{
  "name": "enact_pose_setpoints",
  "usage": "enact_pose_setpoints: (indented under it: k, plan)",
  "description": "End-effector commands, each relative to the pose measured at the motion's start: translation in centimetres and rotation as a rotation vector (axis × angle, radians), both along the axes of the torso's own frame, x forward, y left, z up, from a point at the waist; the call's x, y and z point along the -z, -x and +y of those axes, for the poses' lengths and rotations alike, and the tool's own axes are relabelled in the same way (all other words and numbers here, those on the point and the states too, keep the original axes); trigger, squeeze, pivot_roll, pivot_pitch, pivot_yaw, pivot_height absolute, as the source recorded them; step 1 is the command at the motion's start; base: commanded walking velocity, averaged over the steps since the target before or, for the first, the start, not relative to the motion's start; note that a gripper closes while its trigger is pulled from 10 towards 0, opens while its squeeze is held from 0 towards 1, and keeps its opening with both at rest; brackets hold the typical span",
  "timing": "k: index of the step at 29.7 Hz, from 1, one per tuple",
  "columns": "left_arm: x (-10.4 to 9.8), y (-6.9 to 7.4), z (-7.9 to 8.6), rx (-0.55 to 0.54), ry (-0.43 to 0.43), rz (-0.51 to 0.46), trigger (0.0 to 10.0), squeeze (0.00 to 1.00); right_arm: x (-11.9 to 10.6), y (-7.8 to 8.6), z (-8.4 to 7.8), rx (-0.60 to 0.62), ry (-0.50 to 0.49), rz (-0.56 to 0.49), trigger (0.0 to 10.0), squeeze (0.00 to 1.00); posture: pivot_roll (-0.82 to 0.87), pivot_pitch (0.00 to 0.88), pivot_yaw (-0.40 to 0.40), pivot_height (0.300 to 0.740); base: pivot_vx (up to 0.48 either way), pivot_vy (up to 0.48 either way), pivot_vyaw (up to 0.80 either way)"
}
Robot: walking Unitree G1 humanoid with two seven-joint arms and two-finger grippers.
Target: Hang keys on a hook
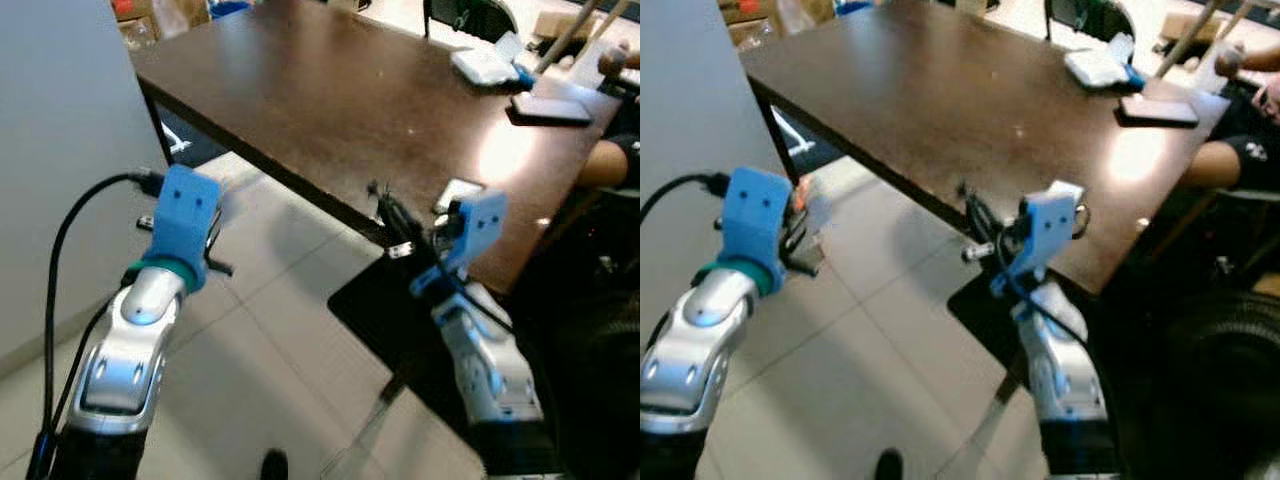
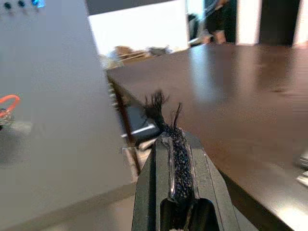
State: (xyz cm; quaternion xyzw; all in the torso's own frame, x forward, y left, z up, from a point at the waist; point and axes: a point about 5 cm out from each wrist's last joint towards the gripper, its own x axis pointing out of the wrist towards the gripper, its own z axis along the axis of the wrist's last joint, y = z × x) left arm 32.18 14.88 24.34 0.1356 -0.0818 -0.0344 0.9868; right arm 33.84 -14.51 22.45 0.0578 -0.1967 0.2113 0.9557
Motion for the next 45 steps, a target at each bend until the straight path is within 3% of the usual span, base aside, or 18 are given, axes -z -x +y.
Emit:
enact_pose_setpoints:
  k: [1,11,36,45]
  plan:
    - [0.26,0.03,0.46,-0.017,-0.007,0.007,10.0,0.0,0.14,0.09,0.23,-0.004,-0.007,0.002,10.0,0.0,0.07,0.147,0.064,0.74,-0.39,0.0,0.0]
    - [0.23,0.05,0.25,-0.001,-0.006,0.0,10.0,0.0,-0.02,0.2,0.55,-0.022,0.042,-0.02,10.0,0.0,0.07,0.151,0.063,0.74,-0.183,0.0,0.0]
    - [-0.01,0.05,-0.07,0.015,-0.036,-0.027,10.0,0.0,0.03,0.15,0.68,-0.04,0.05,-0.023,10.0,0.0,0.07,0.143,0.062,0.74,0.0,0.0,0.79]
    - [-0.01,0.01,-0.04,0.018,-0.037,-0.033,10.0,0.0,0.05,0.09,0.58,-0.044,0.01,-0.018,10.0,0.0,0.07,0.132,0.063,0.74,0.36,0.0,0.0]
